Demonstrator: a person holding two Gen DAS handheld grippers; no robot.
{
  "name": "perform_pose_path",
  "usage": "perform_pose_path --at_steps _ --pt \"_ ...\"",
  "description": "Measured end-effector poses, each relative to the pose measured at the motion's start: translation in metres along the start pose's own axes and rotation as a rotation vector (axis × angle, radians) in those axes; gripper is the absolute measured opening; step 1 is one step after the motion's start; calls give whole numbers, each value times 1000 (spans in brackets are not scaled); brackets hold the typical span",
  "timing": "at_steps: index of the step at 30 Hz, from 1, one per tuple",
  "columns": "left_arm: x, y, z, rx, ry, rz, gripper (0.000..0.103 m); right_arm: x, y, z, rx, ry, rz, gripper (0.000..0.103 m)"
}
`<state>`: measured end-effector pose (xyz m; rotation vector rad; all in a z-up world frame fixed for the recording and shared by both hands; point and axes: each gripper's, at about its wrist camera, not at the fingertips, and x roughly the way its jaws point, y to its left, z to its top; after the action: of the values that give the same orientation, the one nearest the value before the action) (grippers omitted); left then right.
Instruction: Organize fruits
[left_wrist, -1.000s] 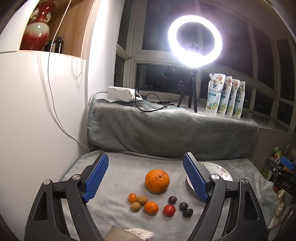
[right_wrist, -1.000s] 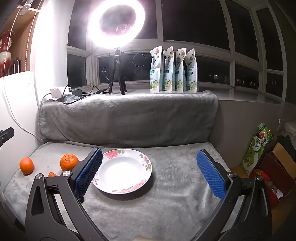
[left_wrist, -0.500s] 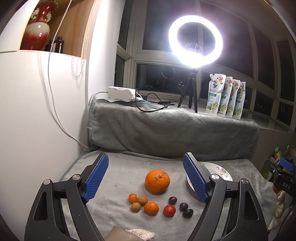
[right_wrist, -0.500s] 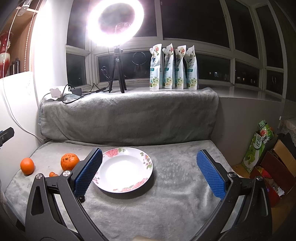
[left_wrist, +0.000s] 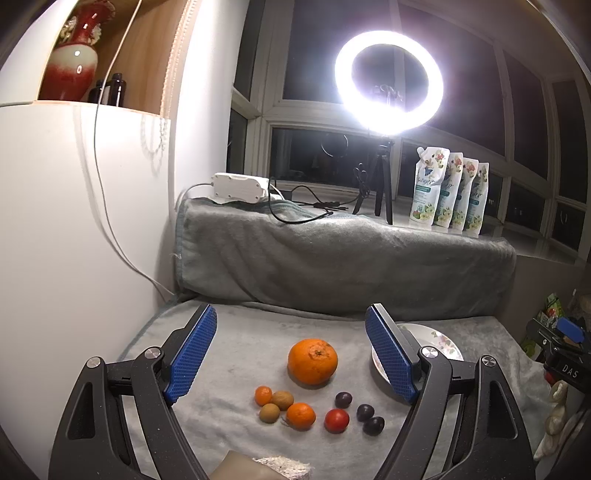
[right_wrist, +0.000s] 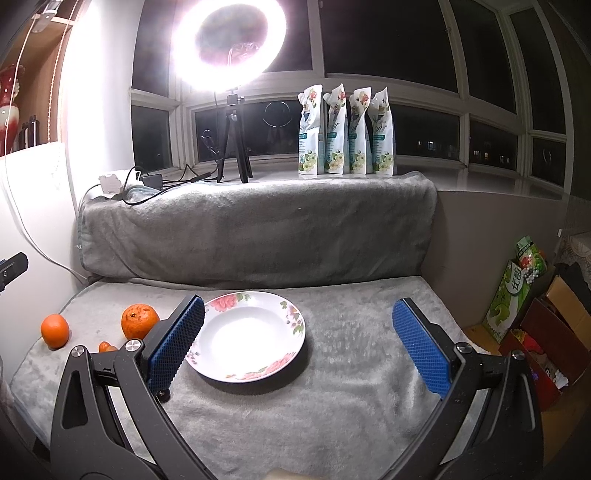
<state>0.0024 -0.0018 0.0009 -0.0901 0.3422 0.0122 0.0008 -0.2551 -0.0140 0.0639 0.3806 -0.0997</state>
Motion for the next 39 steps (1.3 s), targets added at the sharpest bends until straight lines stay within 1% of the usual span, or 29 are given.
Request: perform_pose_path --at_steps 17,30,34,39 --pt "0 0 0 0 -1 -1 83 1 1 -3 2 7 7 103" --pt "7 -1 -2 1 8 -4 83 4 3 -5 4 17 7 103" --pt "9 0 -4 -2 11 -7 83 6 8 -7 1 30 -5 103" --pt "13 1 -6 -1 21 -7 83 8 12 -2 -13 40 -15 103"
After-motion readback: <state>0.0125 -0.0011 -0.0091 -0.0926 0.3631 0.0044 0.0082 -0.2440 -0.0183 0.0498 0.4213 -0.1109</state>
